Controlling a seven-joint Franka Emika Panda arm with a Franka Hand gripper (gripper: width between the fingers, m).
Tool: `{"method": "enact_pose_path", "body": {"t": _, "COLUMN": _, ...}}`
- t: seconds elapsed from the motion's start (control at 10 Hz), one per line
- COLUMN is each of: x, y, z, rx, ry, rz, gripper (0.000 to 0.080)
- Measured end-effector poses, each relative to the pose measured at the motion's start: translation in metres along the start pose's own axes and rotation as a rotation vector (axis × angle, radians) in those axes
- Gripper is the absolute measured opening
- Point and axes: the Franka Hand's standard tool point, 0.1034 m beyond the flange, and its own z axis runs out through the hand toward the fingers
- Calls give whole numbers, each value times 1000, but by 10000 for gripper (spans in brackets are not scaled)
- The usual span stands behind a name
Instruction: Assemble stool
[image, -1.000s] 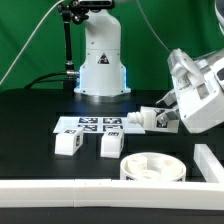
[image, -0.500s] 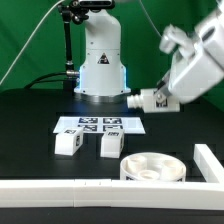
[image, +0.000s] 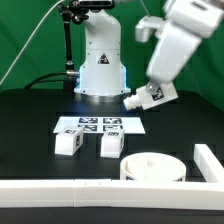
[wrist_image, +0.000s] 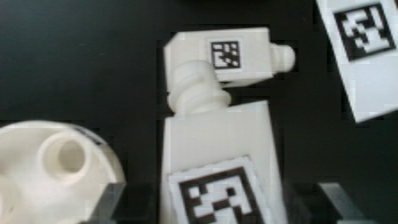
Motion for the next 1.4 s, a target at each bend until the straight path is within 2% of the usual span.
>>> {"method": "enact_pose_path", "body": {"t": 0.1, "x": -4, "y": 0, "z": 3, "rx": 42, "ry": 27, "rz": 65, "gripper": 330}}
{"method": "enact_pose_path", "body": {"t": 0.2, "x": -2, "y": -7, "z": 5, "rx": 131, "ry": 93, "rz": 135, "gripper": 330}}
{"method": "enact_pose_path", "body": {"t": 0.3, "x": 0, "y": -8, "z": 3, "rx": 201, "ry": 149, "rz": 160, "gripper": 330}}
{"method": "enact_pose_path", "body": {"t": 0.4, "x": 0, "y": 4, "z": 3, "rx": 170, "ry": 213, "rz": 165, "gripper": 330}}
{"method": "enact_pose_path", "body": {"t": 0.7, "x": -12, "y": 15, "z": 9, "rx": 119, "ry": 359, "rz": 206, "gripper": 330}}
{"method": "enact_pose_path", "body": {"t": 0.8, "x": -19, "y": 14, "z": 10, "rx": 154, "ry": 382, "rz": 278, "gripper": 330}}
{"method": "enact_pose_path", "body": {"t": 0.9, "x": -25, "y": 12, "z": 8, "rx": 213, "ry": 391, "rz": 345, "gripper": 330}}
{"method": "enact_pose_path", "body": {"t": 1.0, "x": -27, "y": 12, "z": 6, "rx": 258, "ry": 429, "rz": 392, "gripper": 330}}
{"method": "enact_pose_path", "body": {"t": 1.1, "x": -26, "y": 7, "z": 2, "rx": 325, "ry": 462, "rz": 420, "gripper": 330}}
{"method": "enact_pose_path", "body": {"t": 1.2, "x": -25, "y": 13, "z": -2, "rx": 333, "ry": 536, "rz": 453, "gripper": 330}}
{"method": "enact_pose_path", "body": {"t": 1.3, "x": -30, "y": 18, "z": 4, "rx": 293, "ry": 552, "rz": 458, "gripper": 330}}
{"method": "enact_pose_path", "body": {"t": 1.4, "x": -33, "y": 21, "z": 7, "rx": 272, "ry": 591, "rz": 476, "gripper": 330}}
